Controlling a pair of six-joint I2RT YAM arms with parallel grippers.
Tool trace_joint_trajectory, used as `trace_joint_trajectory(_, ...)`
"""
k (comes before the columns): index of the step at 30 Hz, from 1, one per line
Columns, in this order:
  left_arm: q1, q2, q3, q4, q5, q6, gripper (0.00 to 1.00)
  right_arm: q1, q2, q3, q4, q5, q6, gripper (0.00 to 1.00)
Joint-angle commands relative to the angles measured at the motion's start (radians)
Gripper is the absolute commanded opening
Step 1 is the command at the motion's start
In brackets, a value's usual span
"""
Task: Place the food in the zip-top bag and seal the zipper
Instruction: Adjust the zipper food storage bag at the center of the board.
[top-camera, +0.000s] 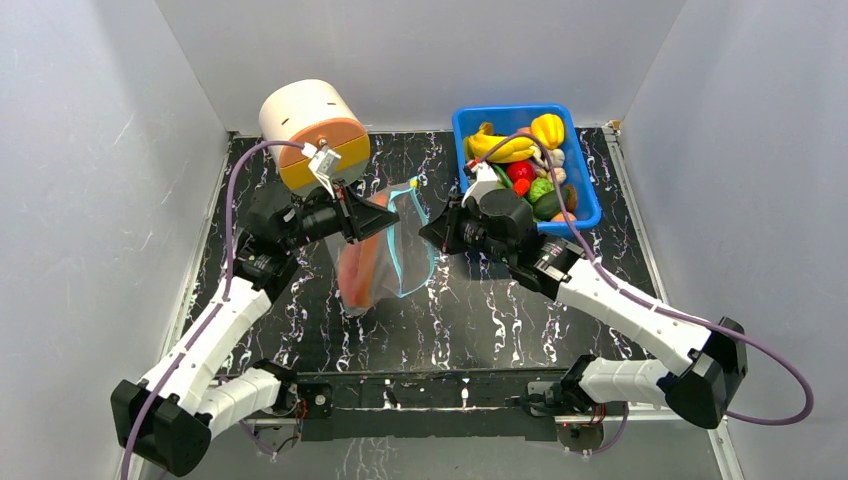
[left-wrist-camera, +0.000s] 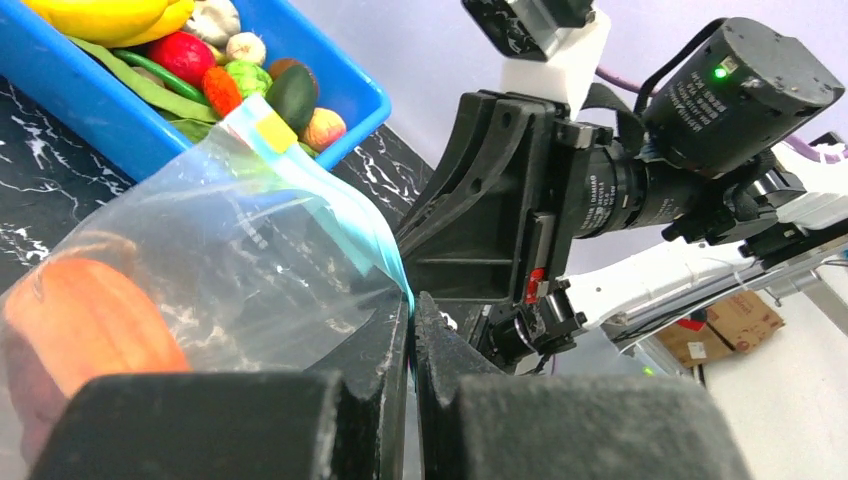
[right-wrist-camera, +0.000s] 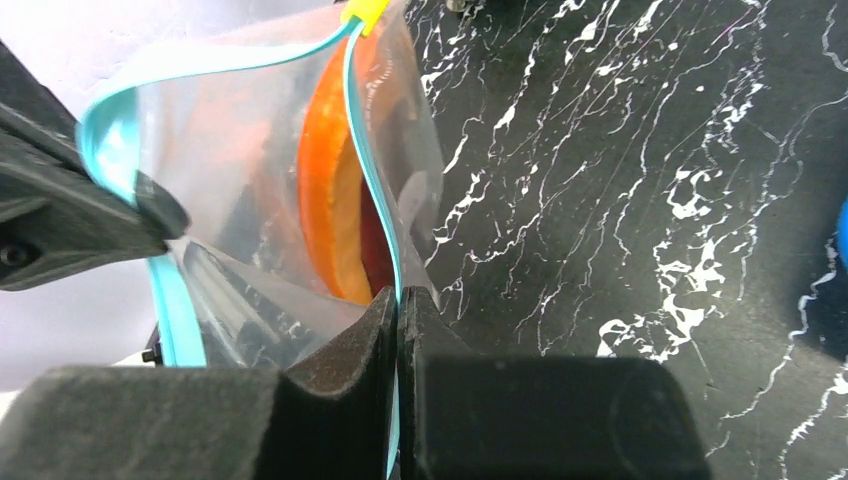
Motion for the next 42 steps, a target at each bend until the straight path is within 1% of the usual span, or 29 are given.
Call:
trace_joint_trajectory(1,-0.003,-0.010,0.044,-0.108,0.001,0.107,0.00,-0.004,0.005,-0.069,0.150,-0.026,0.047,0.00)
trace_joint_trajectory(4,-0.003,0.010,0.036,-0.219,-0.026,0.195,0.00,-0.004,0.048,-0.104,0.182,-0.040,0.046,0.00)
trace_joint_trajectory(8,-0.003,0.016,0.008,-0.241,-0.034,0.236,0.00,-0.004,0.102,-0.114,0.184,-0.056,0.035,0.00)
trace_joint_trajectory(10,-0.003,0.020,-0.003,-0.252,-0.046,0.258,0.00,-0.004,0.111,-0.127,0.185,-0.032,0.024,0.00)
trace_joint_trajectory(12,-0.003,0.028,-0.015,-0.250,-0.048,0.269,0.00,-0.004,0.108,-0.136,0.179,0.002,0.015,0.02)
trace_joint_trajectory(14,-0.003,0.039,-0.017,-0.247,-0.028,0.265,0.00,-0.004,0.102,-0.126,0.151,0.035,-0.004,0.07)
trace_joint_trajectory(15,-0.003,0.044,-0.017,-0.245,-0.015,0.262,0.00,-0.004,0.099,-0.112,0.131,0.050,-0.019,0.11)
trace_joint_trajectory(17,-0.003,0.050,-0.018,-0.237,-0.002,0.260,0.00,-0.004,0.088,-0.086,0.091,0.088,-0.048,0.27)
trace_joint_trajectory(19,-0.003,0.051,-0.019,-0.237,0.003,0.266,0.00,-0.004,0.078,-0.063,0.056,0.130,-0.091,0.38)
trace_joint_trajectory(21,-0.003,0.054,-0.014,-0.246,0.010,0.283,0.00,-0.005,0.070,-0.044,-0.007,0.196,-0.138,0.44)
trace_joint_trajectory(23,-0.003,0.059,-0.014,-0.264,0.020,0.318,0.00,-0.008,0.057,-0.031,-0.042,0.215,-0.186,0.49)
trace_joint_trajectory(27,-0.003,0.078,-0.026,-0.278,0.046,0.370,0.00,-0.013,0.021,-0.009,-0.084,0.273,-0.216,0.60)
trace_joint_trajectory(31,-0.003,0.085,-0.040,-0.272,0.115,0.383,0.00,-0.018,-0.031,-0.012,-0.069,0.360,-0.239,0.69)
trace_joint_trajectory(35,-0.003,0.066,-0.045,-0.317,0.120,0.422,0.00,-0.051,-0.021,-0.001,-0.068,0.443,-0.277,0.77)
trace_joint_trajectory(39,-0.003,0.045,-0.059,-0.326,0.108,0.450,0.00,-0.144,0.043,0.064,-0.131,0.482,-0.300,0.77)
trace_joint_trajectory(42,-0.003,0.054,-0.049,-0.337,0.124,0.460,0.00,-0.222,0.098,0.108,-0.154,0.463,-0.331,0.76)
